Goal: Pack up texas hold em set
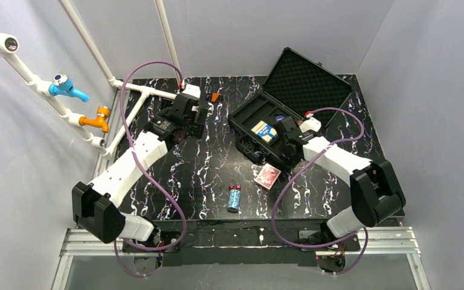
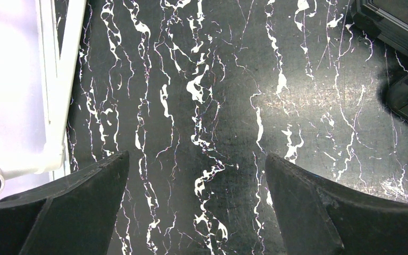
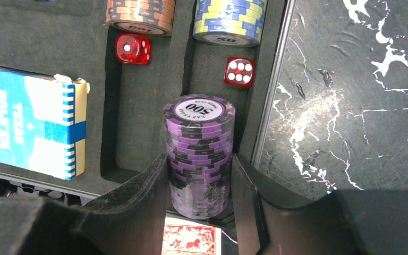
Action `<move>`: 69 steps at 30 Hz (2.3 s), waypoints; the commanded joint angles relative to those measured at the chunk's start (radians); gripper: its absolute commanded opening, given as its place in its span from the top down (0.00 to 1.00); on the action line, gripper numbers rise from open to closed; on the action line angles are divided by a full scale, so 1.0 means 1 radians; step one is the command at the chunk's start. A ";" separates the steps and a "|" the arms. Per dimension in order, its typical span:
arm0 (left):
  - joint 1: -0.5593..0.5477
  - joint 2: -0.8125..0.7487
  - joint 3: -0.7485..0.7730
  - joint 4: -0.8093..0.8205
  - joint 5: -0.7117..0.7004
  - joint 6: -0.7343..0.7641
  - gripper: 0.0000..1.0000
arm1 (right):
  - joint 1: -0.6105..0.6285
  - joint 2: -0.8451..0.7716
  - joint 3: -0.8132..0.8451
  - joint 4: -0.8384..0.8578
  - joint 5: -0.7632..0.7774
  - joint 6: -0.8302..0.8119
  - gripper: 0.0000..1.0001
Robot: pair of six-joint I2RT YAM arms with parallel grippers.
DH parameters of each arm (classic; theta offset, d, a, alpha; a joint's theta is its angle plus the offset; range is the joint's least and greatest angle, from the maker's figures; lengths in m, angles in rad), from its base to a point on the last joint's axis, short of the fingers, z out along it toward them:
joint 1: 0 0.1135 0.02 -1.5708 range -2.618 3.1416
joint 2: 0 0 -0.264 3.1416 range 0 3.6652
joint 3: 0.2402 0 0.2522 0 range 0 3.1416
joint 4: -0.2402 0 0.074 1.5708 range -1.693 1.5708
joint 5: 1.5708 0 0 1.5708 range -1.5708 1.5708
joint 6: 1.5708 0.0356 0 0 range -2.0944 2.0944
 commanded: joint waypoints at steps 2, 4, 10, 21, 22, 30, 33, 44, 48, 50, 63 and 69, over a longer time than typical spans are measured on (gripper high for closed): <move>0.004 -0.048 -0.007 -0.018 -0.003 0.004 0.01 | -0.003 -0.001 -0.013 0.028 -0.032 0.045 0.70; 0.004 -0.048 -0.007 -0.017 -0.003 0.004 0.01 | -0.004 -0.005 -0.015 0.028 -0.032 0.048 0.69; 0.004 -0.046 -0.006 -0.018 -0.002 0.003 0.01 | -0.004 -0.010 -0.012 0.029 -0.040 0.042 0.56; 0.004 -0.041 -0.006 -0.018 0.000 0.004 0.01 | -0.006 -0.043 0.000 0.026 -0.048 0.023 0.29; 0.004 -0.041 -0.006 -0.017 0.000 0.004 0.01 | -0.006 -0.046 0.003 0.023 -0.048 0.021 0.28; 0.004 -0.038 -0.006 -0.018 0.001 0.003 0.01 | -0.006 -0.082 0.040 -0.018 -0.036 0.008 0.18; 0.004 -0.036 -0.005 -0.018 0.003 0.004 0.01 | -0.006 -0.100 0.058 -0.033 -0.029 -0.001 0.17; 0.004 -0.033 -0.006 -0.017 0.003 0.003 0.01 | -0.006 -0.164 0.086 0.052 -0.066 -0.186 0.39; 0.004 -0.032 -0.007 -0.018 0.001 0.004 0.01 | -0.005 -0.155 0.079 0.050 -0.050 -0.220 0.69; 0.004 -0.032 -0.007 -0.018 0.000 0.005 0.01 | -0.006 -0.146 0.069 0.044 -0.039 -0.221 0.80; 0.004 -0.035 -0.006 -0.018 -0.004 0.007 0.01 | -0.013 0.027 0.014 0.042 -0.013 -0.194 0.99; 0.004 -0.038 -0.006 -0.018 -0.006 0.007 0.01 | -0.013 0.019 -0.002 0.054 -0.022 -0.199 0.99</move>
